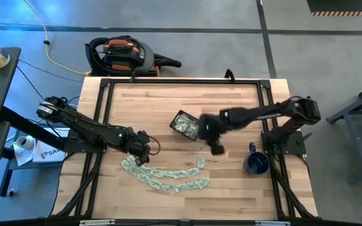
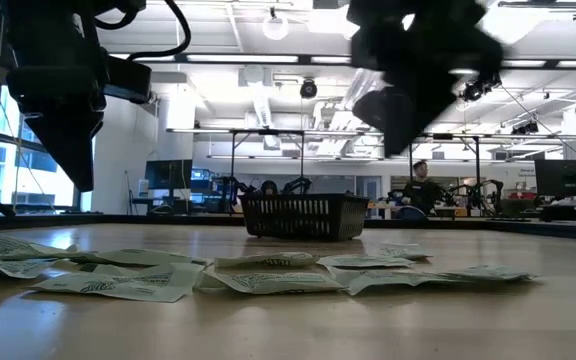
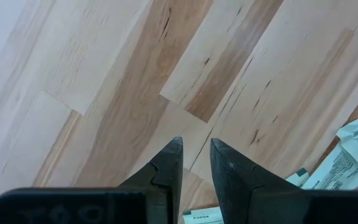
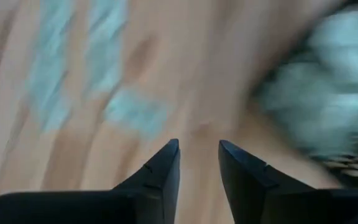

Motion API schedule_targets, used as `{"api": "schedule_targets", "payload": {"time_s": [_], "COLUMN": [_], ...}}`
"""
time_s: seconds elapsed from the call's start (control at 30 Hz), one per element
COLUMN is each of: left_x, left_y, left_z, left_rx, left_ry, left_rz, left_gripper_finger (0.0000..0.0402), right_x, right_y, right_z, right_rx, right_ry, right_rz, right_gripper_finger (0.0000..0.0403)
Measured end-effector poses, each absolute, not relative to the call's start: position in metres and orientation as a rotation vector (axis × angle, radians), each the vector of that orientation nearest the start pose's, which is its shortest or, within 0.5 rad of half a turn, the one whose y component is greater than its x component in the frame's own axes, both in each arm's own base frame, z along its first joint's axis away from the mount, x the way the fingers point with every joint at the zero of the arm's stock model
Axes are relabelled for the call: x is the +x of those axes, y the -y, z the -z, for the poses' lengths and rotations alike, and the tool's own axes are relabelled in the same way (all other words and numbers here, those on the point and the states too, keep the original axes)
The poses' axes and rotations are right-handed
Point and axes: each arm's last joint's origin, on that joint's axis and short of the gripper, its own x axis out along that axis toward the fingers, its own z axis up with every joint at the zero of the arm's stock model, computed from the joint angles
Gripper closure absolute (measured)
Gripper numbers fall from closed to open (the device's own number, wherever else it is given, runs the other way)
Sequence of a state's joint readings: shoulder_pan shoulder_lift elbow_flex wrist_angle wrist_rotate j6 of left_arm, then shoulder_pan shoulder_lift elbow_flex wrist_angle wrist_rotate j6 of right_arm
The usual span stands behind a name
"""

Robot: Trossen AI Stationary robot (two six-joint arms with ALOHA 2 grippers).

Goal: Pick and place Stevia / Truvia into bins
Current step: Put the stevia packet into the black bin

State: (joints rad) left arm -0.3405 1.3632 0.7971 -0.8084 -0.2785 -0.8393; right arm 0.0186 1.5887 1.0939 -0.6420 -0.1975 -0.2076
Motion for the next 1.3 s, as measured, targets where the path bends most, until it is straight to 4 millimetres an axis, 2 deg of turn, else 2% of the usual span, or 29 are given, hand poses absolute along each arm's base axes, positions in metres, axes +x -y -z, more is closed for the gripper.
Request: {"api": "schedule_targets", "payload": {"time_s": [0.1,0.27,0.43,0.57,0.87,0.97,1.1,1.3], "left_x": [0.213,0.213,0.213,0.213,0.213,0.213,0.212,0.212], "left_y": [0.067,0.067,0.067,0.067,0.067,0.067,0.067,0.067], "left_z": [-0.187,-0.187,-0.187,-0.187,-0.187,-0.187,-0.187,-0.187], "left_rx": [-0.282,-0.277,-0.278,-0.277,-0.276,-0.281,-0.284,-0.282], "left_ry": [-1.206,-1.206,-1.210,-1.211,-1.217,-1.224,-1.229,-1.230], "left_rz": [-0.486,-0.477,-0.473,-0.472,-0.472,-0.467,-0.463,-0.463], "left_gripper_finger": [0.0286,0.0286,0.0286,0.0286,0.0286,0.0286,0.0286,0.0286], "right_x": [0.310,0.323,0.334,0.340,0.343,0.341,0.338,0.336], "right_y": [-0.039,-0.068,-0.079,-0.079,-0.080,-0.077,-0.066,-0.056], "right_z": [-0.201,-0.178,-0.164,-0.154,-0.128,-0.124,-0.125,-0.125], "right_rx": [-0.206,-0.350,-0.417,-0.440,-0.401,-0.335,-0.181,0.027], "right_ry": [-1.165,-1.138,-1.087,-1.073,-1.163,-1.218,-1.287,-1.353], "right_rz": [-0.438,-0.432,-0.460,-0.457,-0.496,-0.454,-0.342,-0.242], "right_gripper_finger": [0.0277,0.0220,0.0171,0.0163,0.0169,0.0180,0.0220,0.0314]}}
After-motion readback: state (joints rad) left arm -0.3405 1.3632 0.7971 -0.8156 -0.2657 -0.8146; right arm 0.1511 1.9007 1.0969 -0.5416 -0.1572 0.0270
